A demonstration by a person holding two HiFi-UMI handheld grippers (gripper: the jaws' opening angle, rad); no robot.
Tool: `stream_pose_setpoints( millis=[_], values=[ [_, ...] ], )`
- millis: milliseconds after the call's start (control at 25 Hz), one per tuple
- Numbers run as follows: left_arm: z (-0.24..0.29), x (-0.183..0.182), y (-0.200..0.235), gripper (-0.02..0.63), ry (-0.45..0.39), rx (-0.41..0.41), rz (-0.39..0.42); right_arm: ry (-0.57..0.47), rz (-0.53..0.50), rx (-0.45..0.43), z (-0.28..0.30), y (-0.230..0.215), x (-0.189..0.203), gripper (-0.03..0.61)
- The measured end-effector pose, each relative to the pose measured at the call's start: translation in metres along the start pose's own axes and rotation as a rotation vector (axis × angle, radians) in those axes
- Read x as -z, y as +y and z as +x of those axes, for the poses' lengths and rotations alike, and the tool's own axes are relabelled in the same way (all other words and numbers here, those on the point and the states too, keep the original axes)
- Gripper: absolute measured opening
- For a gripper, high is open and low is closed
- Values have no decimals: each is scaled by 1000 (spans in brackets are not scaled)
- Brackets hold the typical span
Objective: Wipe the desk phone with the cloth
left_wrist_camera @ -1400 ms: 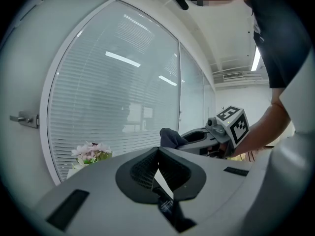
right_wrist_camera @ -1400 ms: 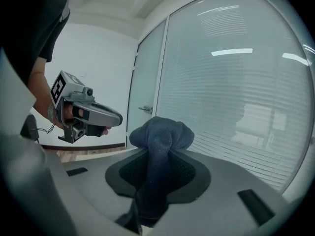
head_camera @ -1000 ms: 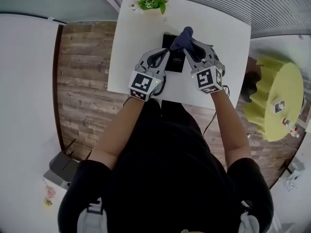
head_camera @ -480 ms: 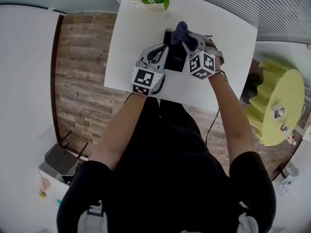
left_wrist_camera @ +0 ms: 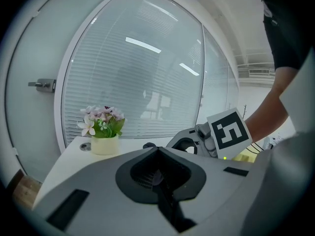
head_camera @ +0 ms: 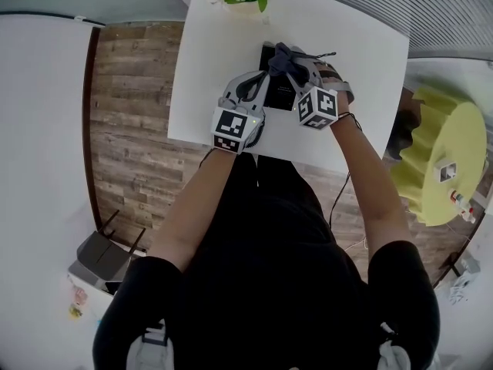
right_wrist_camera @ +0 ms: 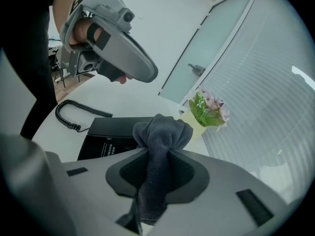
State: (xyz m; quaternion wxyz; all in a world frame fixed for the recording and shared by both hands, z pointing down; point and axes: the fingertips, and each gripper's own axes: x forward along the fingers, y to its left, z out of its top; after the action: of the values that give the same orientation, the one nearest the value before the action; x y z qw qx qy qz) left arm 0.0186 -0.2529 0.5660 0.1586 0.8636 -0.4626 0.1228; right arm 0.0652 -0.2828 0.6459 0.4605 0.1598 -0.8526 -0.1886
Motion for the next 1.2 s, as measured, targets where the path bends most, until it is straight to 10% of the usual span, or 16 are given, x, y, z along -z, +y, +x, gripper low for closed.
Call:
stream_pose_setpoints(
  millis=[1200],
  values=[
    [-14, 37, -8, 11, 42, 62, -63, 97, 23, -135, -14, 136, 12, 101]
  ],
)
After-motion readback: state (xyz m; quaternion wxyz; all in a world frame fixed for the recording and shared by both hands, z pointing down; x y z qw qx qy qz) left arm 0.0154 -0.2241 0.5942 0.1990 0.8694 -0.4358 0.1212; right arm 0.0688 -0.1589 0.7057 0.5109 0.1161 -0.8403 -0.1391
